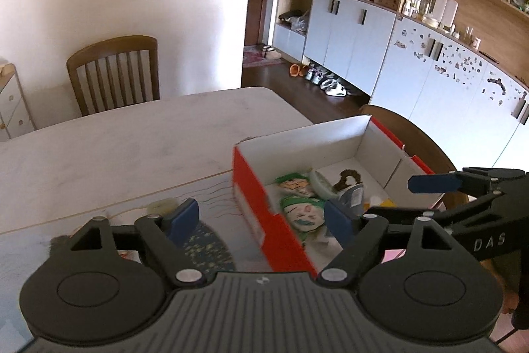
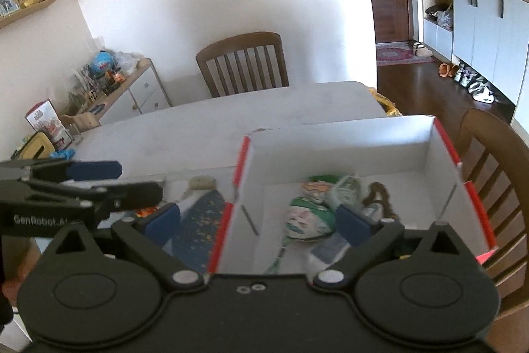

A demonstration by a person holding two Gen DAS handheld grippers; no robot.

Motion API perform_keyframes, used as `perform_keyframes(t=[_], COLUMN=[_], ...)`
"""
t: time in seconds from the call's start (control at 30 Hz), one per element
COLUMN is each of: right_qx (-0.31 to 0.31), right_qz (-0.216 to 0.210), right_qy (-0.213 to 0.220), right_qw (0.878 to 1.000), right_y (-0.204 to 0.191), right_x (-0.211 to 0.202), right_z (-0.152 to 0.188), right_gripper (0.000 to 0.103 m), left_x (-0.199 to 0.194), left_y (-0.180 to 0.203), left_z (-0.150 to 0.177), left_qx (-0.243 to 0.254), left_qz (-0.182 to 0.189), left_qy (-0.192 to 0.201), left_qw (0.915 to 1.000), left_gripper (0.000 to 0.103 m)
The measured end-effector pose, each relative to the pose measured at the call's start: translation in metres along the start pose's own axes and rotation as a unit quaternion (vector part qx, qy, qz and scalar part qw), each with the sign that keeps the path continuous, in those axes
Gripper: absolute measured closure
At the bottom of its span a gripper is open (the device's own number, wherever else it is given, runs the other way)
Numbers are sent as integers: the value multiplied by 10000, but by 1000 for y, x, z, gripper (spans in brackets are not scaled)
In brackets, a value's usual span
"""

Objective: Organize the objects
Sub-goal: 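Lift both tools out of the box and move back over the table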

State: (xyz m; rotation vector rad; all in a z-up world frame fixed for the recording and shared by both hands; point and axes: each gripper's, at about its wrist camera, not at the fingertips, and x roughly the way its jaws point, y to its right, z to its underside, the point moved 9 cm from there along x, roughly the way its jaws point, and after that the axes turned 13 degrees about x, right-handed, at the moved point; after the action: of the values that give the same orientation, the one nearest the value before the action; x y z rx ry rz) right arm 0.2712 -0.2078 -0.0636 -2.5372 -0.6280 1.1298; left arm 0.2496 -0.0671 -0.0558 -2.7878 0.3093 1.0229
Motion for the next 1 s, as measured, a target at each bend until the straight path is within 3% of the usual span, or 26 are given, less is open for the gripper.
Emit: perform_keyframes(t=[0.13, 0.3, 1.0], right_qx=[51, 31, -167], right_qz=[-74, -122, 83], right_qy=[59, 48, -169], right_qw=[9999, 9999, 9997], right_y=[-21, -45, -121], right_x=[4, 12, 70], right_z=[4, 10, 31], right_gripper=[1, 1, 1], left_x=[-12, -22, -35], left_y=[-16, -41, -148], left_z=[12, 28, 91], left_qx=[-86, -233, -529], left_qz=[-7, -132, -480], left_qy=[26, 61, 145], left_qw=[10000, 9996, 9973], left_gripper=[15, 3, 0])
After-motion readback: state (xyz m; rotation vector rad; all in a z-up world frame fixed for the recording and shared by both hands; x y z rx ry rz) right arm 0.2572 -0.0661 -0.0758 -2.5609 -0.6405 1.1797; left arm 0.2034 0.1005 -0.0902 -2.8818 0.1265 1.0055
